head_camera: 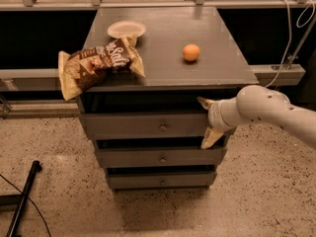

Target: Open top drawer

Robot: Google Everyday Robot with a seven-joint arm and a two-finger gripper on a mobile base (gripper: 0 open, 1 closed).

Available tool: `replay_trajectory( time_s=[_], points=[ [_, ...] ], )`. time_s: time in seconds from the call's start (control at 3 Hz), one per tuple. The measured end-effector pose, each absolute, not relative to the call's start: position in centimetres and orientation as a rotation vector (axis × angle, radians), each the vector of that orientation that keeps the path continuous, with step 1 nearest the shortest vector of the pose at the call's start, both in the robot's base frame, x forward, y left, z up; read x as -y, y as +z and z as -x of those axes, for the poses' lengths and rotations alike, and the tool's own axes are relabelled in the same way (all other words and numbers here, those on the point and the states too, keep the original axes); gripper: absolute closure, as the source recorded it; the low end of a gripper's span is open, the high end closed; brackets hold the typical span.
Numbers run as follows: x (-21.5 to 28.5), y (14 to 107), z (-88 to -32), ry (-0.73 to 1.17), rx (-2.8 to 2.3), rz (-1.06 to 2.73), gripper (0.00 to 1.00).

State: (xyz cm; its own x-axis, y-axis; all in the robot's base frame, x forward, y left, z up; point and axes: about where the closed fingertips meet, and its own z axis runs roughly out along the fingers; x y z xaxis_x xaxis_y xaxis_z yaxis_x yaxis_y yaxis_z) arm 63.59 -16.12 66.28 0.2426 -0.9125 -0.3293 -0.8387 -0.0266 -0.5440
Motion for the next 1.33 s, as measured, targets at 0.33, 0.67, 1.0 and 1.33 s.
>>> replay_trajectory(
  time_s=[0.33,0.67,1.0,1.33],
  points=[
    [17.0,65.2,-66.0,-0.131,-1.689,1.787,0.0],
    [16.9,63.8,-67.6,-0.119,-1.745,1.751,0.23],
    [16.6,63.2,-67.7,-0.112,-1.761,1.75,0.42],
    [16.2,64.4,-65.8,-0.12,-1.721,1.769,0.44]
  ],
)
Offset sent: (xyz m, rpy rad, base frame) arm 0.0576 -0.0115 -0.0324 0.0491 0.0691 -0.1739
